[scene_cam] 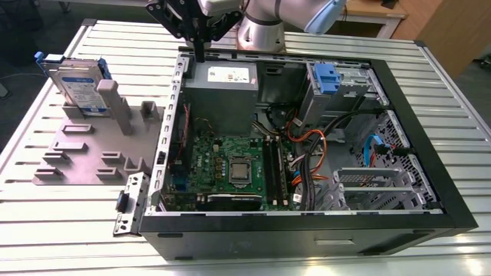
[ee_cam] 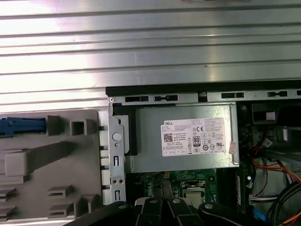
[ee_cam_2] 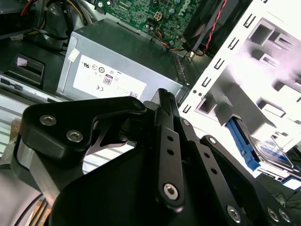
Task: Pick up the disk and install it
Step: 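Reach for the disk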
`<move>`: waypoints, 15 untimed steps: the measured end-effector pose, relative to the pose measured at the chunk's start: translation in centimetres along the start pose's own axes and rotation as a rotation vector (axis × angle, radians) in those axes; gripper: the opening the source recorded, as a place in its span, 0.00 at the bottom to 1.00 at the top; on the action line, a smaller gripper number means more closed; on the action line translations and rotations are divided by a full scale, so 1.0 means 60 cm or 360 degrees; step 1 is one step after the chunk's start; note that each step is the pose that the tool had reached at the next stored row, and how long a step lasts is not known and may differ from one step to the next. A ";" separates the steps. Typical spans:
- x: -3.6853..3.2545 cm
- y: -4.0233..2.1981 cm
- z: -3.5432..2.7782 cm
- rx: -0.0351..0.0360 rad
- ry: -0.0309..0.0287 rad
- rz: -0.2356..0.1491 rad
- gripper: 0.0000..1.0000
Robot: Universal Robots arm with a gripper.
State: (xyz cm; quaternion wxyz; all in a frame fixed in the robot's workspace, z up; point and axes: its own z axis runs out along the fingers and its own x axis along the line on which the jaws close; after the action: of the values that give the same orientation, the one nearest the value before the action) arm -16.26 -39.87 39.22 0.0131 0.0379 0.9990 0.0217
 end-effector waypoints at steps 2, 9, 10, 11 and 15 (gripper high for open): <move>0.001 0.000 0.000 0.0000 -0.00001 0.0000 0.11; 0.005 0.000 0.000 0.0000 0.00000 0.0000 0.11; 0.006 0.000 0.000 0.0000 -0.00001 0.0000 0.11; 0.007 -0.001 0.000 0.0000 0.00000 0.0000 0.11; 0.009 -0.001 0.000 0.0000 0.00000 0.0000 0.11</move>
State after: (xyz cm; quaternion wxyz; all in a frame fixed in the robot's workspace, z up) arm -16.81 -39.87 39.20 0.0131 0.0379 0.9990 0.0217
